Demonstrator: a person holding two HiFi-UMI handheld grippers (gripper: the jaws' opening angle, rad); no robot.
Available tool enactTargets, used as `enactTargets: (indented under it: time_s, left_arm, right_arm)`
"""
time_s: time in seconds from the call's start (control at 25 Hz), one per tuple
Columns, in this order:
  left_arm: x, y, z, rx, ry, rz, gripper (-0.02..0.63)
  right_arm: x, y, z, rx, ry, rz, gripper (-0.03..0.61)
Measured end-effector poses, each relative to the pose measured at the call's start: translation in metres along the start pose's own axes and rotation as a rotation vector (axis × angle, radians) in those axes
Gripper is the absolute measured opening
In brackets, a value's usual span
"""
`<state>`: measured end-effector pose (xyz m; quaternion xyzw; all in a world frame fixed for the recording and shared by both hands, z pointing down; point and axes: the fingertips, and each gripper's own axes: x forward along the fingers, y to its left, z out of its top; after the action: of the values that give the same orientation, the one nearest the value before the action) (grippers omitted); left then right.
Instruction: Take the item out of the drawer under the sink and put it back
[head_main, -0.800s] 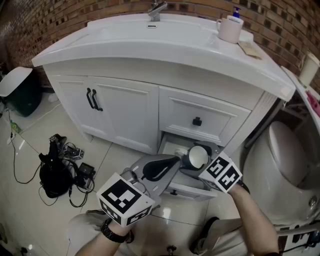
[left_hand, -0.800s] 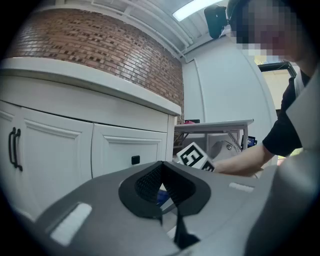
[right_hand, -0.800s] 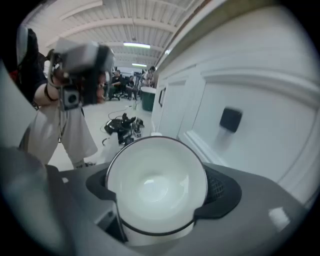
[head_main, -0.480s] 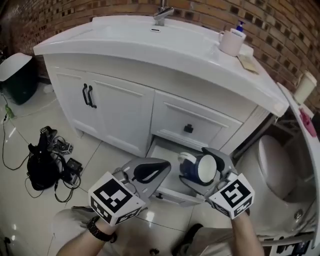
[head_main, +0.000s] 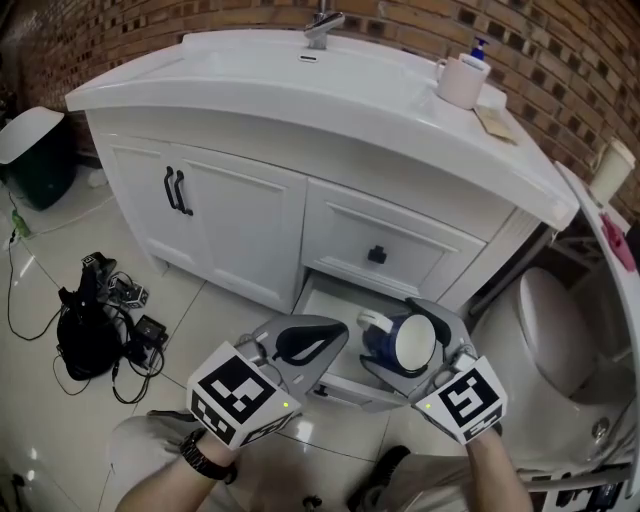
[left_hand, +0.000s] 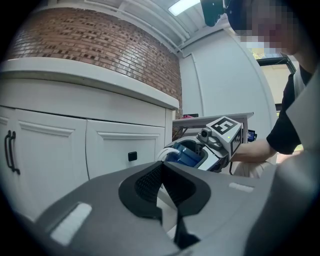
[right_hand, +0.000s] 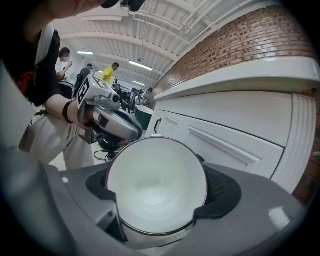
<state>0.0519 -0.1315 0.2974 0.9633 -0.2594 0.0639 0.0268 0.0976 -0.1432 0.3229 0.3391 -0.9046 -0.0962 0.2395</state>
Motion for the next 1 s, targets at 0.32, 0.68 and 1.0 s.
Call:
enactTargets:
  time_s: [0.32, 0.68, 1.0]
  left_arm:
    - [0.000, 0.001, -0.002, 0.036, 0.024, 0.020, 0.020]
    - [-0.002, 0.002, -0.006, 0.006, 0.042, 0.029, 0.020]
    - [-0.009, 0.025, 0.005, -0.087, -0.007, 0.105, 0.020]
  right_arm:
    - [0.008, 0.000, -0.012, -0.002, 0.037, -0.001, 0.433]
    - [0.016, -0.005, -0.032, 0.018, 0.105, 0.020, 0.433]
    - [0.097, -0.005, -0.138, 0.139, 0.400, 0.158, 0.433]
